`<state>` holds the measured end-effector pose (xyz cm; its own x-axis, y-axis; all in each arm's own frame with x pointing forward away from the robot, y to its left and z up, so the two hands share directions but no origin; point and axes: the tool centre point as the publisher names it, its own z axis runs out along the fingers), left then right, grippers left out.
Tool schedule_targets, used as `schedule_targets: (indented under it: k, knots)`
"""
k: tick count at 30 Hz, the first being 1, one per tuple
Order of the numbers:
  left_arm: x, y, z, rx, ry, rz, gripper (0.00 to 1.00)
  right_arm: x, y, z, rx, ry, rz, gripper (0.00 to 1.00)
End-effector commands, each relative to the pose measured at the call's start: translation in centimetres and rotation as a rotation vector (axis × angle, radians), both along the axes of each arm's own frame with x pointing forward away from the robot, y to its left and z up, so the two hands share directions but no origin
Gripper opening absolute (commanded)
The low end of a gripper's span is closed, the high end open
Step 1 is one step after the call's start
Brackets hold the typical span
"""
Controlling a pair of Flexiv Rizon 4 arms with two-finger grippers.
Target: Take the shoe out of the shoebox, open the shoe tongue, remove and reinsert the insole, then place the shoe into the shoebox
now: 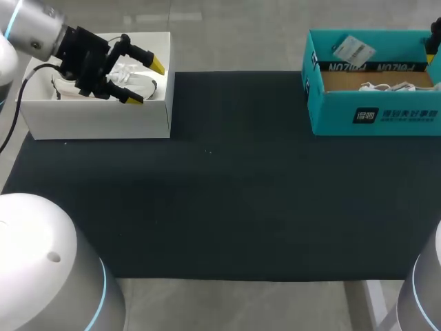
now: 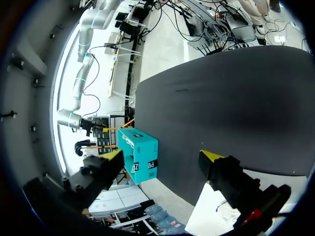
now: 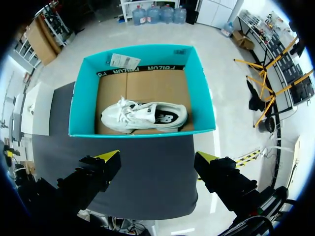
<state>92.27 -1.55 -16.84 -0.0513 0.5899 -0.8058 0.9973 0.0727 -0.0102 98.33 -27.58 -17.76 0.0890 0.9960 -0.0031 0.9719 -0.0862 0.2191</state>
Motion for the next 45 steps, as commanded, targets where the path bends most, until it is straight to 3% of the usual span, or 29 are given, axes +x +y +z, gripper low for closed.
schedule_targets:
  k: [1, 6, 8, 17, 18, 22, 26, 28, 45]
  knots:
    - [2.4, 1.7, 0.8, 0.044, -0.032, -0.012, 1.0, -0.1, 0.0, 0.0, -0.001, -0.002, 0.0, 1.0]
    - [5.2, 4.5, 1.0, 0.13, -0.055, -0.051, 1.0, -0.1, 0.0, 0.0, -0.001, -0.002, 0.0, 1.0]
    - [6.4, 5.7, 0.7, 0.251, -0.09, -0.059, 1.0, -0.1, 0.0, 0.0, -0.001, -0.002, 0.0, 1.0]
    - [12.3, 10.5, 0.0, 0.505, -0.198, -0.075, 1.0, -0.1, 0.0, 0.0, -0.001, -0.002, 0.0, 1.0]
    - [13.1, 11.3, -0.3, 0.578, -0.217, -0.064, 1.0, -0.1, 0.0, 0.0, -0.001, -0.002, 0.0, 1.0]
    - [14.4, 12.8, -1.0, 0.696, -0.256, -0.058, 1.0, -0.1, 0.0, 0.0, -0.001, -0.002, 0.0, 1.0]
    - [16.2, 14.9, -1.7, 0.75, -0.227, 0.005, 1.0, -0.1, 0.0, 0.0, -0.001, -0.002, 0.0, 1.0]
    - [17.0, 15.7, -2.2, 0.842, -0.172, 0.07, 1.0, -0.1, 0.0, 0.0, -0.001, -0.002, 0.0, 1.0]
    - [17.0, 15.7, -2.2, 0.842, -0.172, 0.07, 1.0, -0.1, 0.0, 0.0, -0.001, -0.002, 0.0, 1.0]
